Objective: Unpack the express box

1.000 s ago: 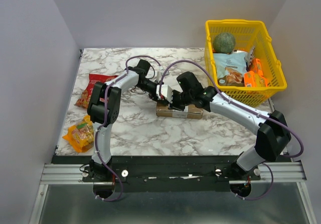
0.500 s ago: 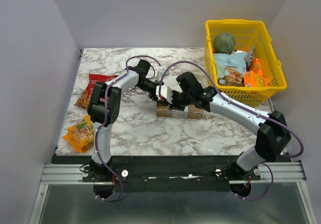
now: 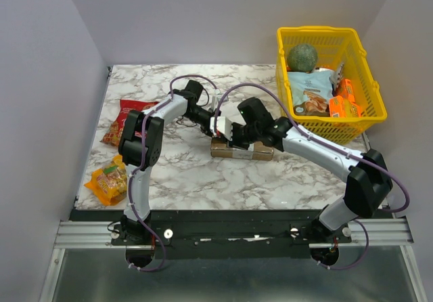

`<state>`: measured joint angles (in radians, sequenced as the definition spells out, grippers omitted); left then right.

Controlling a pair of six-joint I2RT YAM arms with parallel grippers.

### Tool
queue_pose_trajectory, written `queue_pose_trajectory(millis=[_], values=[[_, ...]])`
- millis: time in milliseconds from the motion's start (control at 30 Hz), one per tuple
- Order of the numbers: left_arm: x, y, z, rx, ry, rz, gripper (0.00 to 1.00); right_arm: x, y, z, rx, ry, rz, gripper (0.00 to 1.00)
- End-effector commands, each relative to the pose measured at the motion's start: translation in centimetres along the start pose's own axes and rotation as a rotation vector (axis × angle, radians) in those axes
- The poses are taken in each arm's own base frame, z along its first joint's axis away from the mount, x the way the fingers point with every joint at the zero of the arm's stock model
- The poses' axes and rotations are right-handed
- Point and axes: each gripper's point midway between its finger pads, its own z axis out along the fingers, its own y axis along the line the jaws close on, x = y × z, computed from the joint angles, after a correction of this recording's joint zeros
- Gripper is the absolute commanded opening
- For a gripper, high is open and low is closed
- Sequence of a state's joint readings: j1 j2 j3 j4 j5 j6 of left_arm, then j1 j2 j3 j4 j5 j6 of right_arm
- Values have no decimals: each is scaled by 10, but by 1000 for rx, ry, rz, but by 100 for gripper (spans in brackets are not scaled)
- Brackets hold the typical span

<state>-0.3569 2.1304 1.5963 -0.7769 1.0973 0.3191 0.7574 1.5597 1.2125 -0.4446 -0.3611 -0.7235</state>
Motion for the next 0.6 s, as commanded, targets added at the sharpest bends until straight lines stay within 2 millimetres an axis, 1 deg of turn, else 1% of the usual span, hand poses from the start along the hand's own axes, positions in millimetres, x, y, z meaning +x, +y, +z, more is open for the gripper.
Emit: queue_pose_trajectory(millis=[0, 433, 567], values=[[44, 55, 4, -161, 130, -30, 0, 15, 4, 9, -16, 23, -32, 0], [47, 53, 5, -143, 146, -26, 0, 34, 19, 17, -72, 46, -110, 0], [48, 52, 5, -140, 155, -21, 0, 40, 23, 20, -89, 56, -107, 0]])
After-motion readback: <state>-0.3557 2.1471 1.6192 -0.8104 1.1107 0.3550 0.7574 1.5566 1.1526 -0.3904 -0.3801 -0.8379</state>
